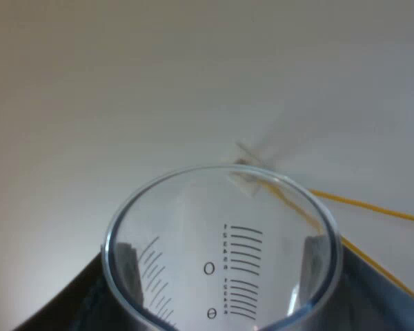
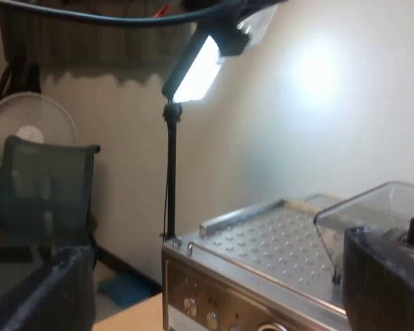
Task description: Pour the beans into the coffee machine
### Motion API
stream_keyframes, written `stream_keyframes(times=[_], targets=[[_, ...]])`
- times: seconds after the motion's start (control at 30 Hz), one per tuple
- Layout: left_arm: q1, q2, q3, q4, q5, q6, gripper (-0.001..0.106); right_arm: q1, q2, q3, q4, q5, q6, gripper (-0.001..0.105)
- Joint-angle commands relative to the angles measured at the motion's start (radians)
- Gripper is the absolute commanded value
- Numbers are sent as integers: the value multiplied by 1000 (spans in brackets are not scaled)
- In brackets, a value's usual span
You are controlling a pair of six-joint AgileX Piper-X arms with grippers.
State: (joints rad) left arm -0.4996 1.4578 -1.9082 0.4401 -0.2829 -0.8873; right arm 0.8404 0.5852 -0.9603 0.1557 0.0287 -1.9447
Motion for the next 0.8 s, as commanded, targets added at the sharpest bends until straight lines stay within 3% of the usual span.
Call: stream_keyframes(times=[0.03,0.13,0.17,0.27,0.5,0.63,0.73,0.8], targets=[[0,-33,-6,83,-21,-79,28,2,-26,-14,-5,-11,-5,78],[0,-59,-6,171,-19,-158,28,2,-54,-14,50,-11,-5,78],[0,-78,-4,223,-19,-232,28,2,-61,-14,69,-11,-5,78],[0,-107,-4,311,-19,-305,28,2,-73,-14,107,-11,-4,78],[0,-173,1,502,-12,-405,28,2,-74,-14,118,-72,5,78],[0,-217,32,528,-10,-449,28,2,-74,-14,118,-79,30,78],[0,-264,85,528,8,-486,28,2,-72,-11,127,-93,45,78],[0,-342,182,528,10,-508,28,2,-72,-11,155,-103,45,78]])
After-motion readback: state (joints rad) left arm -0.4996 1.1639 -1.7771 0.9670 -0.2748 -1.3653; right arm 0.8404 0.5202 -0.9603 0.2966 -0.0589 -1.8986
